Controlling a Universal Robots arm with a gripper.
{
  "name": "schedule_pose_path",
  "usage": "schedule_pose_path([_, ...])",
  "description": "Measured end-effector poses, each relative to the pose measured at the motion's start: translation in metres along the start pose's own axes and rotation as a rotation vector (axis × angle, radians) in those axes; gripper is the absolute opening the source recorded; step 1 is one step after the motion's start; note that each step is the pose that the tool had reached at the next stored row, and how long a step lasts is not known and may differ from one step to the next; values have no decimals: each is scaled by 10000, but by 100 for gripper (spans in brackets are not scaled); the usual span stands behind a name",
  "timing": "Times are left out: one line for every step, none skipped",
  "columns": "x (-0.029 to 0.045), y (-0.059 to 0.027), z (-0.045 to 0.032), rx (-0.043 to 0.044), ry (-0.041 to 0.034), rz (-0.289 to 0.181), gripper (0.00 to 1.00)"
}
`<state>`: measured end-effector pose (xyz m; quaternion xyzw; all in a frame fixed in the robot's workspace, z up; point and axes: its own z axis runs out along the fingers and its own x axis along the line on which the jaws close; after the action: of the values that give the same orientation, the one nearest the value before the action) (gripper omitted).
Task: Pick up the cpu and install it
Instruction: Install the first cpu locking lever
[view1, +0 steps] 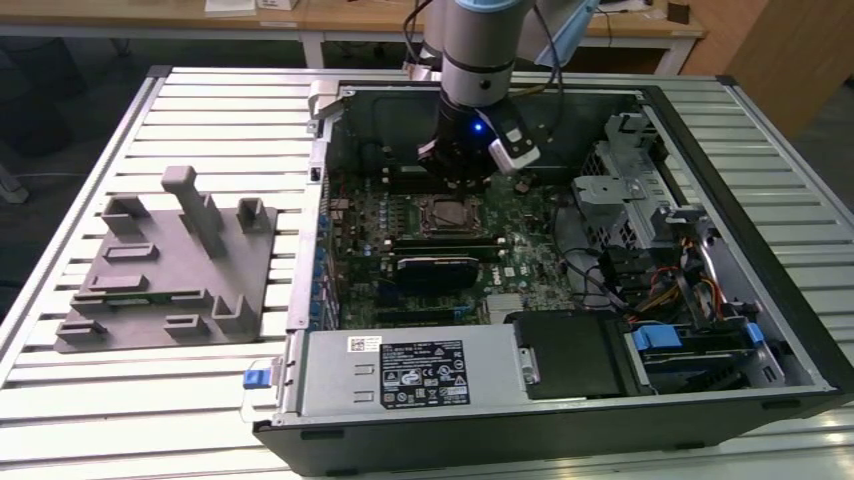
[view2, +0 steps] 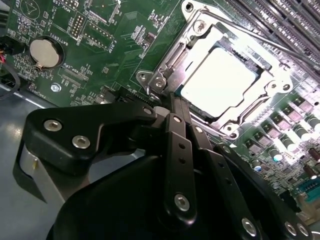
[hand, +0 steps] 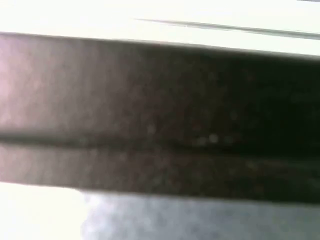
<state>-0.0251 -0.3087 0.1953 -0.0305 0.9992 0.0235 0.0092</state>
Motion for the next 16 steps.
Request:
schedule_pose_path([0, 0, 0, -44, -2, 1, 11])
schedule_pose_path([0, 1, 1, -86, -4, 1, 11])
schedule_pose_path([-1, 2, 2, -142, -9, 2, 11])
schedule_pose_path([-1, 3, 2, -199, -13, 3, 11])
schedule_pose_path([-1, 2, 1, -253, -15, 4, 11])
schedule_pose_path([0, 2, 0, -305, -17, 4, 11])
schedule_pose_path([1, 0, -3, -352, -17, 5, 11])
schedule_pose_path([4, -4, -7, -393, -14, 7, 11])
schedule_pose_path([2, -2, -5, -438, -16, 8, 11])
schedule_pose_path([1, 2, -1, -514, -27, 8, 11])
schedule_pose_path([-1, 4, 2, -577, -39, 10, 11])
schedule_pose_path([-1, 4, -2, -612, -40, 11, 11])
schedule_pose_path([-2, 5, -7, -646, -42, 11, 11])
schedule_pose_path([-2, 7, -16, -670, -44, 12, 11])
schedule_pose_path([-2, 7, -34, -673, -44, 12, 11])
schedule_pose_path([-2, 7, -55, -671, -42, 13, 11])
